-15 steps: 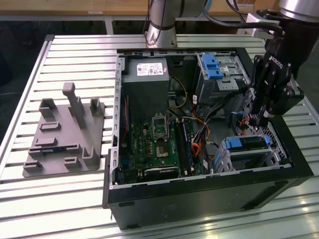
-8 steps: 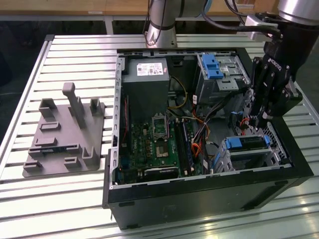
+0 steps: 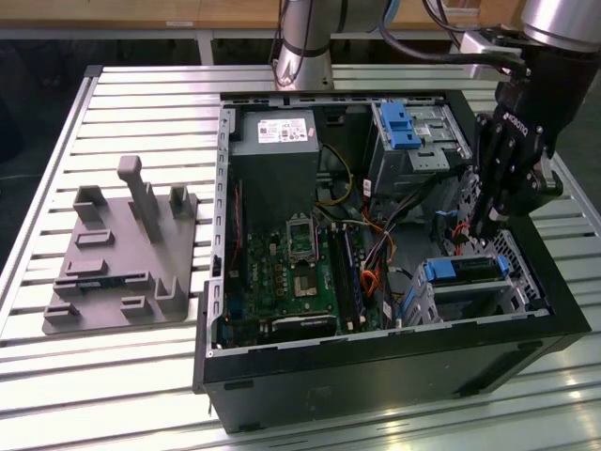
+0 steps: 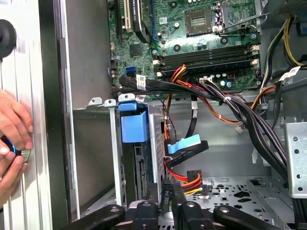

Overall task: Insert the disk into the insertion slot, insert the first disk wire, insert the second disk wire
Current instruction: 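Insert the first disk wire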

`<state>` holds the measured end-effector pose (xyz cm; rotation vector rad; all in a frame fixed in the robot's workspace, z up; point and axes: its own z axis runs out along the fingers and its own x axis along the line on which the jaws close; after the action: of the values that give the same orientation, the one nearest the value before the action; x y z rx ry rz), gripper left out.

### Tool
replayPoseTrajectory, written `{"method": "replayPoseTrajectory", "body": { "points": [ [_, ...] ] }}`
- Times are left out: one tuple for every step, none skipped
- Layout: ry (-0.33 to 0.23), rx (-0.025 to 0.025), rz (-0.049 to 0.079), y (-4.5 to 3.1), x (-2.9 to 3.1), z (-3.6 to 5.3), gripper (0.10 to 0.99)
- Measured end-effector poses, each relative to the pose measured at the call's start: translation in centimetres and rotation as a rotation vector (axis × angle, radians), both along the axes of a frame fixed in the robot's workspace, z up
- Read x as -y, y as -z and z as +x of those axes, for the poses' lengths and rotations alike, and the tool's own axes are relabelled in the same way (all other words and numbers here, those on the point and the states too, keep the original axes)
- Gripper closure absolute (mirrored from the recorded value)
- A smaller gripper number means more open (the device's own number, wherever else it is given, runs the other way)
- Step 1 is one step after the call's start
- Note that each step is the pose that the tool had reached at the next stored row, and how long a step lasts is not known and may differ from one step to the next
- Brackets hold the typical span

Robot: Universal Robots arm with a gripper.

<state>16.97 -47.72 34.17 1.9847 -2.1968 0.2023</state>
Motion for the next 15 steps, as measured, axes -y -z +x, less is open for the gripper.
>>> {"method": "replayPoseTrajectory", "body": {
  "points": [
    [0.0, 0.0002, 0.002, 0.02, 0.0, -0.01, 0.827],
    [0.0, 0.0003, 0.003, 0.04, 0.0, -0.02, 0.827],
    [0.001, 0.0004, 0.005, 0.05, 0.0, -0.02, 0.827],
    [0.001, 0.0005, 0.006, 0.07, 0.01, -0.02, 0.827],
    [0.001, 0.0006, 0.008, 0.09, 0.01, -0.03, 0.827],
    [0.001, 0.0006, 0.01, 0.1, 0.01, -0.03, 0.827],
    [0.002, 0.0007, 0.011, 0.12, 0.01, -0.03, 0.827],
    [0.002, 0.0006, 0.013, 0.13, 0.01, -0.03, 0.827],
    [0.002, 0.0007, 0.015, 0.14, 0.01, -0.03, 0.827],
    [0.003, 0.0006, 0.016, 0.16, 0.02, -0.03, 0.827],
    [0.003, 0.0006, 0.017, 0.18, 0.03, -0.03, 0.827],
    [0.003, 0.0006, 0.018, 0.19, 0.03, -0.03, 0.843],
    [0.004, 0.0006, 0.019, 0.2, 0.05, -0.03, 0.843],
    [0.004, 0.0007, 0.019, 0.22, 0.07, -0.03, 0.91],
    [0.004, 0.0007, 0.02, 0.23, 0.09, -0.03, 0.922]
  ]
}}
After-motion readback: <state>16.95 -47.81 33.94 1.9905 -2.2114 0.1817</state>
